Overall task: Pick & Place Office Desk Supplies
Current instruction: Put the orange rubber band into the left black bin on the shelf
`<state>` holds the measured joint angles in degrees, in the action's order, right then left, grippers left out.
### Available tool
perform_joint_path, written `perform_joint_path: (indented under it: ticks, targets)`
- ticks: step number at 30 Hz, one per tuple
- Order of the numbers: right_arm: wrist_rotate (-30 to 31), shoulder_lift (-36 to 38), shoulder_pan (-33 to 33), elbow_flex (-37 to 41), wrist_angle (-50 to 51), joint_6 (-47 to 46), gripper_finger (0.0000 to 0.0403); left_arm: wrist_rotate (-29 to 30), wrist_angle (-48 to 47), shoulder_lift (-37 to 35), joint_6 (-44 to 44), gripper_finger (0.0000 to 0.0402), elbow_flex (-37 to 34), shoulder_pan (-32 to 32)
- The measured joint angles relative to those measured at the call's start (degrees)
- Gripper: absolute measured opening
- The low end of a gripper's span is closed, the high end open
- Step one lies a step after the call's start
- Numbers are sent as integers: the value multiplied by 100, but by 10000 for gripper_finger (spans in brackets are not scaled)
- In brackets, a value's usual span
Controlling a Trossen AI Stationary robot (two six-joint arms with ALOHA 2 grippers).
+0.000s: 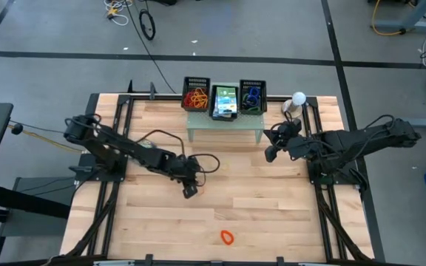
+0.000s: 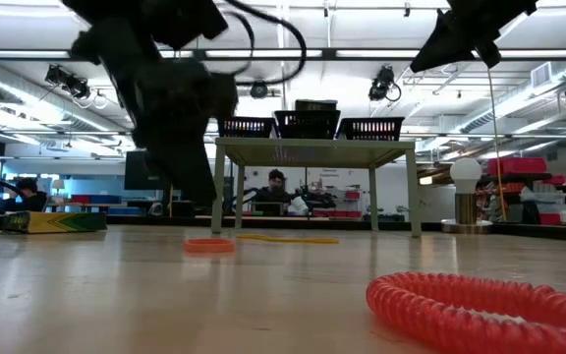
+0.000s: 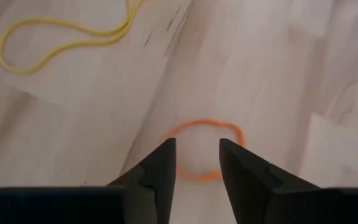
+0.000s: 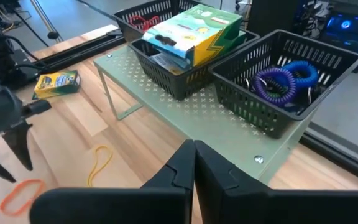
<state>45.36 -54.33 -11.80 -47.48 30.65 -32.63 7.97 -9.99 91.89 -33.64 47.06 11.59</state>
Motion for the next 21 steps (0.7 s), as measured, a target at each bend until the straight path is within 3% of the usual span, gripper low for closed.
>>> perform_joint_path:
  ticks: [9,13,21]
  targets:
    - [-59,-3,1,0,4,34,11,-67,-173,716,-463,103,183,-116]
    - [-61,-2,1,0,4,34,11,-374,-154,757,-448,76,202,-109]
    - [-53,-2,3,0,0,52,11,-173,-213,757,-548,12,195,-117]
